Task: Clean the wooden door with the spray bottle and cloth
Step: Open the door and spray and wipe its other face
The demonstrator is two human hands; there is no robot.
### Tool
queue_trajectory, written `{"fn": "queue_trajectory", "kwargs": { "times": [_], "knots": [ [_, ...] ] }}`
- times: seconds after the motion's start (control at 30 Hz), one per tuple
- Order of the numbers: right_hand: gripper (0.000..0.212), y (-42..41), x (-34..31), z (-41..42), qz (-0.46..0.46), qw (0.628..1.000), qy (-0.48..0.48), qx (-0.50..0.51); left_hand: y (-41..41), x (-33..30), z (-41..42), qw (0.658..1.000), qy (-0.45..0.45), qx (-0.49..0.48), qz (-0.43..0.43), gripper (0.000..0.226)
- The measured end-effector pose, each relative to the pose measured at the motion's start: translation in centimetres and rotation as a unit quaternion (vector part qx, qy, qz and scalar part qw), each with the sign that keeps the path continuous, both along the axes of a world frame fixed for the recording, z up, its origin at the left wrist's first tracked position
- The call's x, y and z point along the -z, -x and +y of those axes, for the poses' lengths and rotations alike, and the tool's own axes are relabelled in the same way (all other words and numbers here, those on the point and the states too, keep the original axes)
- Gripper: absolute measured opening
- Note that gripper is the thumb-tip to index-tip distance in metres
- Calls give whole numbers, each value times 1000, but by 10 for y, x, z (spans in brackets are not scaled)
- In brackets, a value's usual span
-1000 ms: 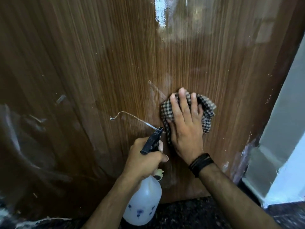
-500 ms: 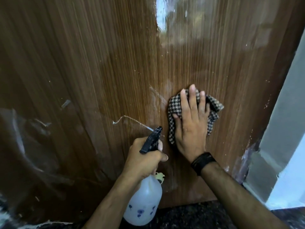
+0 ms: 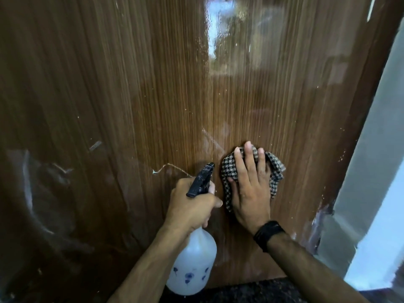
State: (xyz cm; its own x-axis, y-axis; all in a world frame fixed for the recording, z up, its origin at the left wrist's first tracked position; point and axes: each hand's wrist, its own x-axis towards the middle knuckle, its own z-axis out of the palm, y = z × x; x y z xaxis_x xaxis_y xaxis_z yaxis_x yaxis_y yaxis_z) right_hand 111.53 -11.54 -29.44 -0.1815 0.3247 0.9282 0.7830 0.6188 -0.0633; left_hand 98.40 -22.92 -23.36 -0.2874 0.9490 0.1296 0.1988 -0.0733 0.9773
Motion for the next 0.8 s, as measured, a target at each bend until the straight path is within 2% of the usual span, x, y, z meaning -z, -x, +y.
{"fn": "queue_trajectory", "kwargs": {
  "times": [0.13, 0.27, 0.37, 0.5, 0.57, 0.67, 0.8],
  "knots": [
    [56, 9, -63, -1, -24, 998, -40, -38, 2, -8, 1, 1000, -19, -7, 11, 26],
    [54, 29, -113, 0, -24, 996, -75, -28, 6, -20, 2, 999, -30, 0, -24, 23],
    [53, 24, -103, 3, -65, 994, -83, -31, 12, -23, 0, 998, -38, -10, -43, 22],
    [57, 6, -57, 4, -154, 984, -74, -46, 19, -14, -6, 998, -23, -26, -48, 26],
    [61, -2, -37, 2, -168, 983, -61, -39, 21, -7, -11, 998, -13, -28, -48, 25],
    [63, 1, -36, 0, -135, 989, -43, -33, 23, -2, -15, 998, -7, -33, -47, 22],
    [56, 34, -85, -7, 9, 999, -30, -23, 28, 2, -17, 998, -5, -33, -55, 22]
  ]
}}
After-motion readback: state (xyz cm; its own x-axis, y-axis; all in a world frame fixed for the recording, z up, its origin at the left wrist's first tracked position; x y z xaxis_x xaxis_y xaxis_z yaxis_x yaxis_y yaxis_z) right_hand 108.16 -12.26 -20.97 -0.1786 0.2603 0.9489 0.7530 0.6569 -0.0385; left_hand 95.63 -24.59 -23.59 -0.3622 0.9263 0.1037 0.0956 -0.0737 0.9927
